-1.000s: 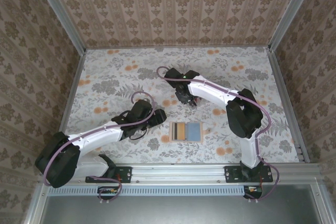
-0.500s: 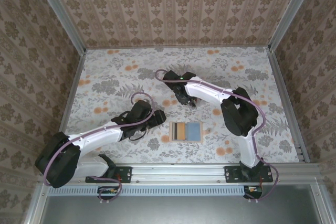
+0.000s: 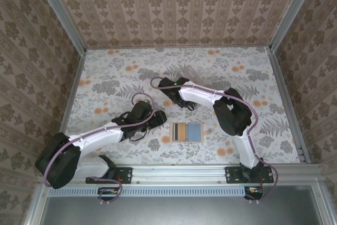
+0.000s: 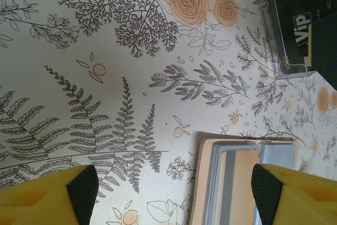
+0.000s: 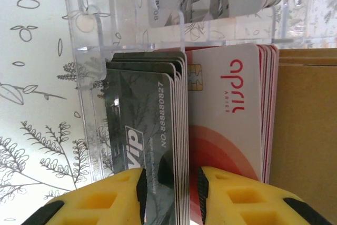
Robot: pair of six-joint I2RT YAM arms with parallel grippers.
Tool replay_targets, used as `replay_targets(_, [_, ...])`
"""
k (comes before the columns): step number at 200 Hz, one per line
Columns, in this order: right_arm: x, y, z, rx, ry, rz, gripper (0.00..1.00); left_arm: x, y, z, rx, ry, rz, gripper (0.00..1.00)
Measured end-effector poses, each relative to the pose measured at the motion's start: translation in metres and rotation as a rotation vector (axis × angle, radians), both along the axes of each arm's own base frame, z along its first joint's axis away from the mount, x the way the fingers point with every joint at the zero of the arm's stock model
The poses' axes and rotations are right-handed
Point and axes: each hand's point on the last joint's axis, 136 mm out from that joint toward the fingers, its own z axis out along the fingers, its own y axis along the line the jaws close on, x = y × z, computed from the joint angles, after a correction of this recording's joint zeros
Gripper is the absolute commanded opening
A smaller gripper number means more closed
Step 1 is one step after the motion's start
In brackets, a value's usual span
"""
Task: Put the credit cards into the card holder
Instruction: Pick up the credit card from the storage box.
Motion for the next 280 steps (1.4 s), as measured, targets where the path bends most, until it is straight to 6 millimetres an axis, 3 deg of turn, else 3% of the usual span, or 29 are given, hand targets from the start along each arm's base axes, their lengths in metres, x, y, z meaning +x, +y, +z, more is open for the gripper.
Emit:
replay_targets(47, [0.003, -0.002, 0.004, -0.032, -0.031, 0.005, 0.28, 0.0, 0.0, 0.0, -0.002, 0.002, -0.002, 0.8])
replay_targets(117, [0.004, -0.005, 0.004, -0.063, -0.041, 0.018, 0.12, -0.002, -0.001, -0.005, 0.004, 0.02, -0.009, 0.79])
replay_targets(280, [0.0, -0.007, 0.02, -0.02, -0.068, 0.018, 0.05, -0.005, -0.003, -0.013, 0.011, 0.049, -0.021, 0.79])
